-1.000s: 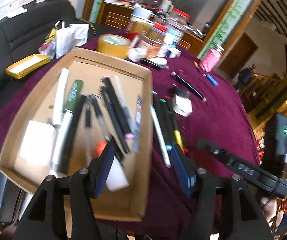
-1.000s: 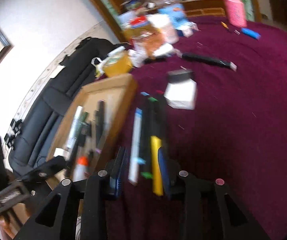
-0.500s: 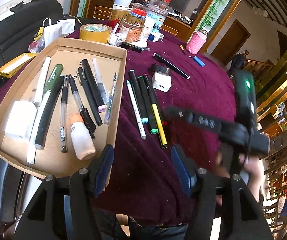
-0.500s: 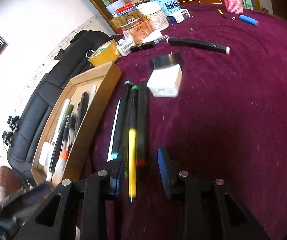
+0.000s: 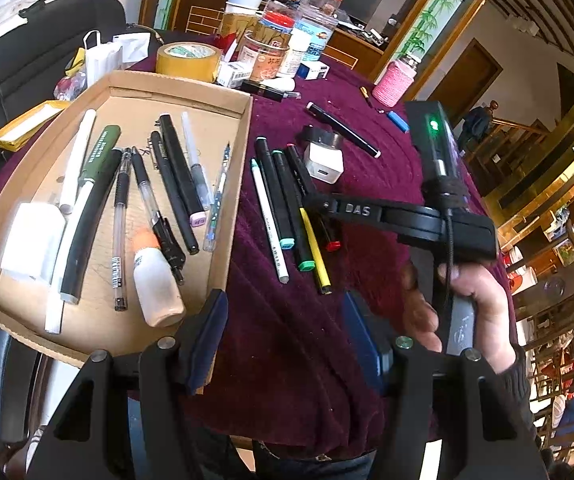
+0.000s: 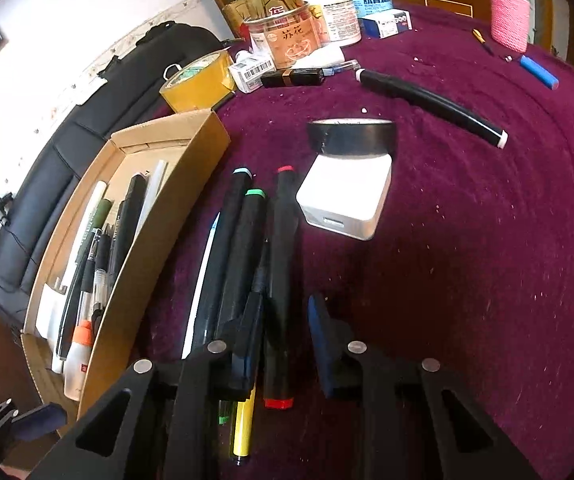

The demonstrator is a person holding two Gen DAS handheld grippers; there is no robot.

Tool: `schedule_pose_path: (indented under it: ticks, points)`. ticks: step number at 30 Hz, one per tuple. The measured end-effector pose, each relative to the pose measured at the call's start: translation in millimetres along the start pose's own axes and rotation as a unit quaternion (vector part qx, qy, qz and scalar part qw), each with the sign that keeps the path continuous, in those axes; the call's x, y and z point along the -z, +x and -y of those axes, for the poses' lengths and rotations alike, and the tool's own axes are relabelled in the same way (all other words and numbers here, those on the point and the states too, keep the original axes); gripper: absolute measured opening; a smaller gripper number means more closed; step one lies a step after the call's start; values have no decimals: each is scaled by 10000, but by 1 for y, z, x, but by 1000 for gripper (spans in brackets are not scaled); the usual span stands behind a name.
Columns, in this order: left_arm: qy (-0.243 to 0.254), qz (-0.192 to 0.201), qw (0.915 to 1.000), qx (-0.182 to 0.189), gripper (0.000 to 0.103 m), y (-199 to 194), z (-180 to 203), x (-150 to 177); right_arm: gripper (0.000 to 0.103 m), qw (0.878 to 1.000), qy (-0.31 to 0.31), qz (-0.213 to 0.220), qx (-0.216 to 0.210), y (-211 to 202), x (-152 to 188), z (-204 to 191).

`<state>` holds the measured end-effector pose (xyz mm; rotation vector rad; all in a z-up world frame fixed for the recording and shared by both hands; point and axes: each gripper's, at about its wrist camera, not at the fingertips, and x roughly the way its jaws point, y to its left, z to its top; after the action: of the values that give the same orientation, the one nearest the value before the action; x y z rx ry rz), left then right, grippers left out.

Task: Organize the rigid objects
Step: 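Withdraw both tools from the tray back over the table, then grasp the red-capped black marker with the right tool while the left tool grasps the yellow pen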

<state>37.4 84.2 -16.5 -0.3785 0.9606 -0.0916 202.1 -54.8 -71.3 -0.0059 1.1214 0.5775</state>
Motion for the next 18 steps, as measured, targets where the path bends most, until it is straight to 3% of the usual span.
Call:
schedule_pose_path:
  ticks: [2,8,14,18]
  points:
    - [-11,12,10000,-8,59,0,1,0,16,9999,-154,19,73,1,0,-5]
    - [6,-30,10000,65,59,2,4,-4,16,9998,-83,161,75,-21,5,-1]
    - [227,-271,9993,137,59,18,26,-9,15,9986,185,478,-126,-64,45,17]
    - [282,-558,9977,272,59,43,43,-23,15,9954,525,797,71,-83,70,48]
